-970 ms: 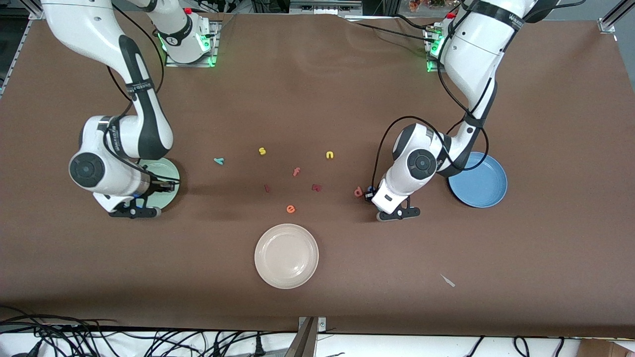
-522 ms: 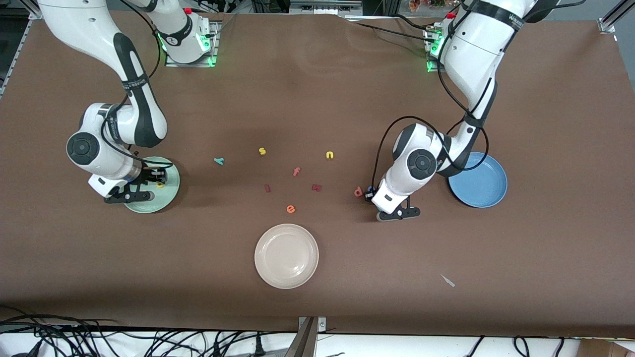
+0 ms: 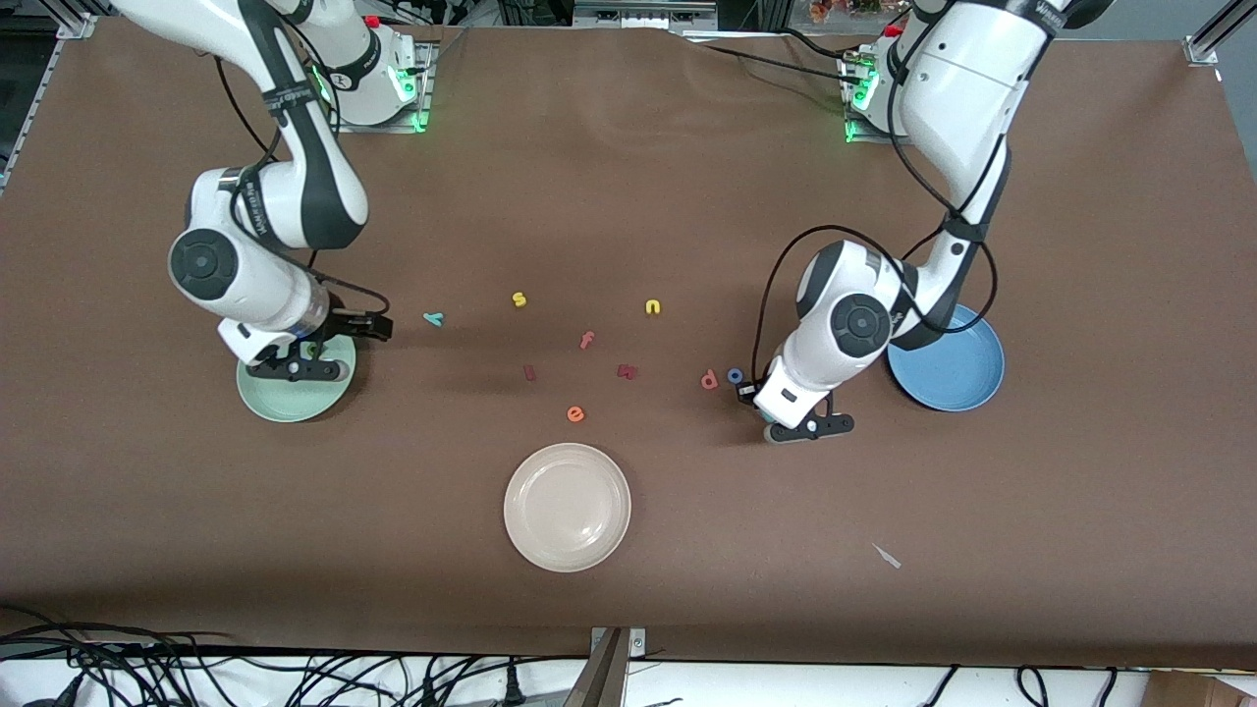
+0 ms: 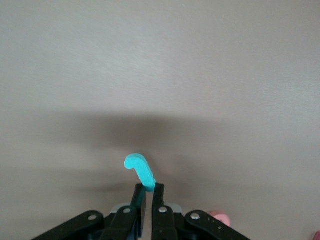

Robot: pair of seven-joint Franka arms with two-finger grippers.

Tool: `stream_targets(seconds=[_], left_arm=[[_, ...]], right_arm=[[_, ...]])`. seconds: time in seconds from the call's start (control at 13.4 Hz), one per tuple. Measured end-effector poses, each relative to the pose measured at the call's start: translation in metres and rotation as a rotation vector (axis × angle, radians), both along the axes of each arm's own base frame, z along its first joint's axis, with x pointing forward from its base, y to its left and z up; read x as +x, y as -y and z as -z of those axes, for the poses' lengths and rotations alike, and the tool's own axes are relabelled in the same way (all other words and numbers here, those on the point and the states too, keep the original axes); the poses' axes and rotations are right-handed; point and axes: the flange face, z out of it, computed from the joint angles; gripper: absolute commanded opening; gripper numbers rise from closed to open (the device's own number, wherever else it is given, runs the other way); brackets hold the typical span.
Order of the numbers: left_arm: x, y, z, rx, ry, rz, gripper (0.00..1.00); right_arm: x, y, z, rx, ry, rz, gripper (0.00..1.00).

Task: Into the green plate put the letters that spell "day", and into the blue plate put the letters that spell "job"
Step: 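Place the 1 on the blue plate while the right gripper reaches the y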

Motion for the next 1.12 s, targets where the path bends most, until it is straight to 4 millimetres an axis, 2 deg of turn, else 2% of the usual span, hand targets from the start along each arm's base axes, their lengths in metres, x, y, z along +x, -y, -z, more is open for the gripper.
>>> stream_targets(seconds=[0.07, 0.22, 0.37, 0.67, 0.82, 0.97, 1.04, 1.12], left_arm=[[0.003, -0.019, -0.006, 0.006, -0.007, 0.022, 0.00], [0.003, -0.068, -0.016, 0.014, -0.015, 0.056, 0.00], [-0.006, -0.120, -0.024, 0.020, -0.026, 0.080, 0.00], [-0.057, -0.191, -0.040, 0.028, -0.088, 0.134, 0.00], [-0.078, -0.229, -0.041, 0.027, -0.106, 0.158, 0.00], [-0.092, -0.252, -0.032, 0.051, -0.134, 0.185, 0.29], [-0.095, -0.256, -0.028, 0.062, -0.144, 0.194, 0.63], [-0.097, -0.258, -0.026, 0.069, -0.149, 0.202, 0.70]], right_arm=[[-0.007, -0.008, 0.001, 0.002, -0.004, 0.016, 1.00], [-0.021, -0.017, 0.008, 0.006, 0.008, 0.041, 1.00], [-0.039, -0.025, 0.023, 0.009, 0.025, 0.059, 1.00], [-0.064, -0.048, 0.044, 0.014, 0.039, 0.087, 1.00], [-0.071, -0.047, 0.053, 0.019, 0.068, 0.090, 1.00], [-0.076, -0.044, 0.068, 0.024, 0.102, 0.093, 1.00], [-0.078, -0.043, 0.076, 0.024, 0.113, 0.093, 1.00], [-0.079, -0.044, 0.083, 0.024, 0.118, 0.090, 1.00]])
